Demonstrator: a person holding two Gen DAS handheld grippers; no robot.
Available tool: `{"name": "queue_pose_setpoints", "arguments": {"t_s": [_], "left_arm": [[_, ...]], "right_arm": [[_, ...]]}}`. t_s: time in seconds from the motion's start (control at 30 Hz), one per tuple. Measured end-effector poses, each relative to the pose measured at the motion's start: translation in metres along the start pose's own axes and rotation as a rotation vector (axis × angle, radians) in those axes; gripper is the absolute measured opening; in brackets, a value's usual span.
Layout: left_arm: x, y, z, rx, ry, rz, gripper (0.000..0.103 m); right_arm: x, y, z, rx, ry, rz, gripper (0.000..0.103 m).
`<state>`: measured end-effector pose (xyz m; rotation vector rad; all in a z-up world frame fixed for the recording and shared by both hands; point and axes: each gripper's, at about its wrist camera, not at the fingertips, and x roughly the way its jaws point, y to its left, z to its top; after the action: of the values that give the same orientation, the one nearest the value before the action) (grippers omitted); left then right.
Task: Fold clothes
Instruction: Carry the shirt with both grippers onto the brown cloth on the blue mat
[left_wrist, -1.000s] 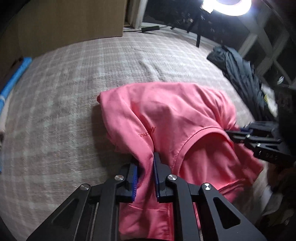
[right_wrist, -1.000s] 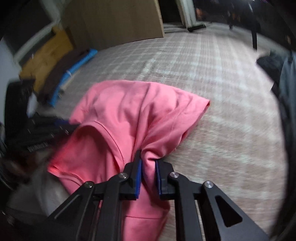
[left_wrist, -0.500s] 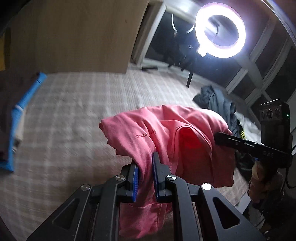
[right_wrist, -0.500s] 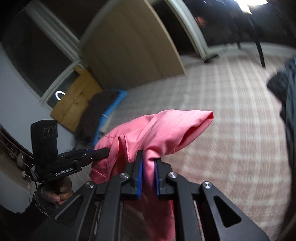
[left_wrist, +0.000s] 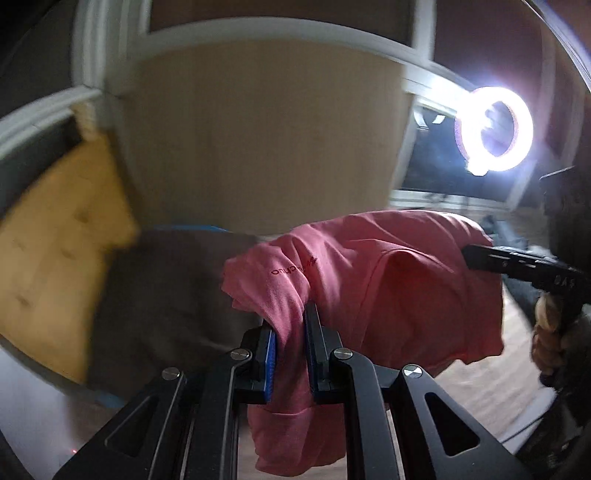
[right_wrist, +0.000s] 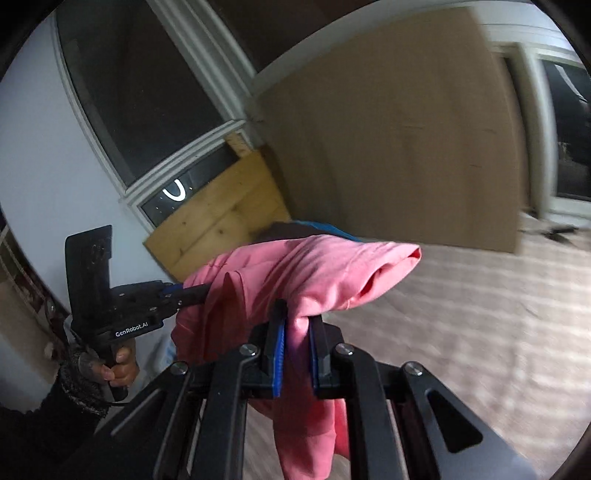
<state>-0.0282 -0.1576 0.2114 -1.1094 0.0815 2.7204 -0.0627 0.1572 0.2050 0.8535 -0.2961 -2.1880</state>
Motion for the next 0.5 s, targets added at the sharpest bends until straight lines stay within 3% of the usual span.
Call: {"name": "queue_pose_setpoints", "arguments": {"t_s": [0.2,0.3,0.33,0.37,0.4,0.47,0.5], "left_arm": [[0.009,0.091,0.029,0.043,0.000,0.077,0.012],[0.037,0.120,0.036,0.079,0.018,0.105,0.014],[0.055,0.133,0.033,0.093,0.058,0.122,0.017],[0.082,0.147,0.025,0.096,0.140,0.174,0.023],[0.111,0.162,0.015,0.092,0.237,0.249,0.021],[0.131,0.183,0.004,0.033,0.303,0.296,0.013],[0.135,0.193,-0.001,-0.003,0.318,0.305,0.013]], "right_arm": [[0.095,0.038,0.025,0.009,0.002,0.006,0.010],[0.137,0.041,0.028,0.021,0.012,-0.009,0.010],[0.151,0.041,0.029,0.026,0.016,-0.015,0.010],[0.172,0.037,0.025,0.010,0.048,-0.046,0.012],[0.196,0.031,0.019,-0.008,0.127,-0.083,0.013],[0.231,0.009,0.008,0.038,0.322,-0.167,0.015],[0.229,-0.003,0.007,0.091,0.335,-0.158,0.015]]}}
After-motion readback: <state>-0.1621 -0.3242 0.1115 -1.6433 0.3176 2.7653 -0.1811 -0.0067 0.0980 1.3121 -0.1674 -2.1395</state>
